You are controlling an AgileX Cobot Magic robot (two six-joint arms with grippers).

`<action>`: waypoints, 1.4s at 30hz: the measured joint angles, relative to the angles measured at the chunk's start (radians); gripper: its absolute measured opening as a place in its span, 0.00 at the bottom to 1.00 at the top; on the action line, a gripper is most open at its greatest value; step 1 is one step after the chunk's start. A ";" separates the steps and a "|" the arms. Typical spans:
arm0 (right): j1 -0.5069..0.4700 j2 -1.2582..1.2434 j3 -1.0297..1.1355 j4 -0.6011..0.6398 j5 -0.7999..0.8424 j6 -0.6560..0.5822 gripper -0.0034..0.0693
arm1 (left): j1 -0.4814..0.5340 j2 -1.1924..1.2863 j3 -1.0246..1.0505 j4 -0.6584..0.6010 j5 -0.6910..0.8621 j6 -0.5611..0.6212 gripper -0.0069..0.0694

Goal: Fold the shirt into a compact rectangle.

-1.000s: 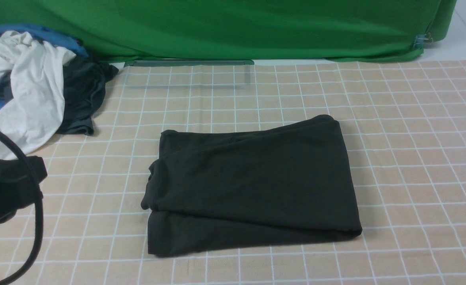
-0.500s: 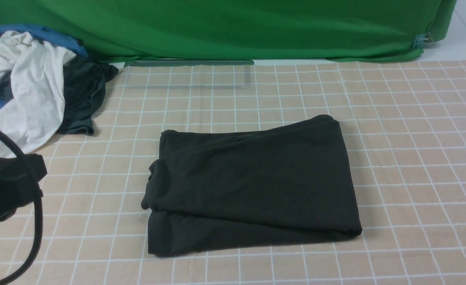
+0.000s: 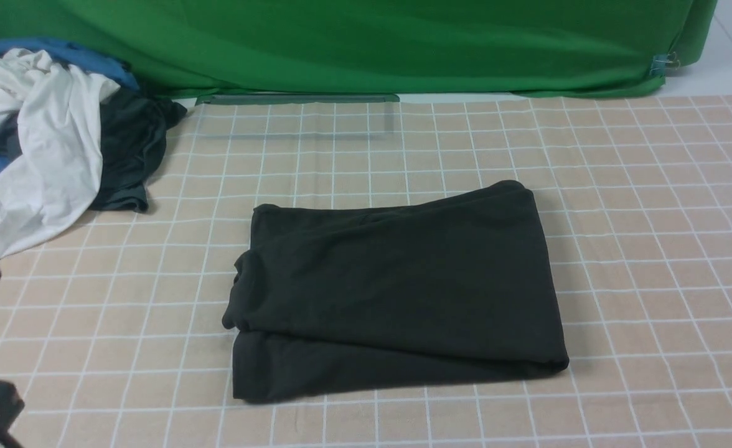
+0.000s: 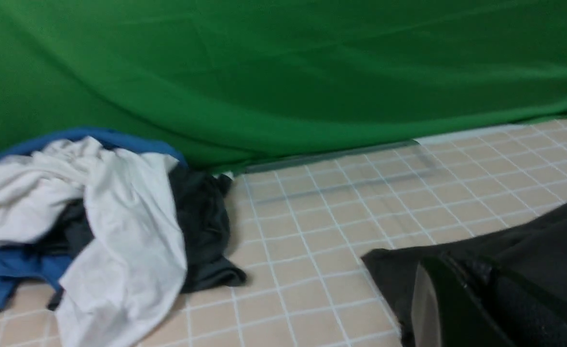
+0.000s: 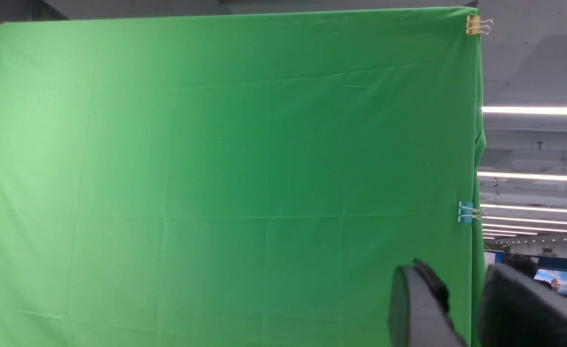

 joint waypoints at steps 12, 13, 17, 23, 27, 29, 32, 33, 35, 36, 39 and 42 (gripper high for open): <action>0.000 0.000 0.001 0.000 0.002 0.000 0.37 | 0.139 -0.245 0.316 -0.003 -0.011 0.014 0.12; 0.000 0.000 0.001 0.000 0.002 0.000 0.37 | 0.139 -0.245 0.316 -0.003 -0.011 0.014 0.12; 0.000 0.000 0.001 0.001 0.002 0.000 0.37 | 0.139 -0.245 0.316 -0.003 -0.012 0.014 0.12; 0.000 0.000 0.001 0.001 0.002 0.000 0.37 | 0.139 -0.245 0.316 -0.003 -0.012 0.014 0.12; 0.000 0.000 0.001 0.001 0.003 0.000 0.37 | 0.139 -0.245 0.316 -0.003 -0.012 0.014 0.12; 0.000 0.000 0.001 0.001 0.003 0.000 0.37 | 0.139 -0.245 0.316 -0.003 -0.012 0.014 0.12; 0.000 0.000 0.001 0.001 0.003 0.000 0.37 | 0.139 -0.245 0.316 -0.003 -0.012 0.027 0.12; 0.000 0.000 0.001 0.001 0.003 0.000 0.37 | 0.139 -0.245 0.316 -0.003 -0.012 0.035 0.12; 0.000 0.000 0.001 0.001 0.003 0.000 0.37 | 0.139 -0.245 0.316 -0.003 -0.012 0.038 0.12; 0.000 0.000 0.001 0.001 0.003 0.000 0.37 | 0.139 -0.245 0.316 -0.003 -0.012 0.039 0.12; 0.000 0.000 0.001 0.001 0.003 0.000 0.37 | 0.139 -0.245 0.316 -0.003 -0.012 0.040 0.12; 0.000 0.000 0.001 0.001 0.007 -0.007 0.37 | 0.139 -0.245 0.316 -0.003 -0.012 0.040 0.12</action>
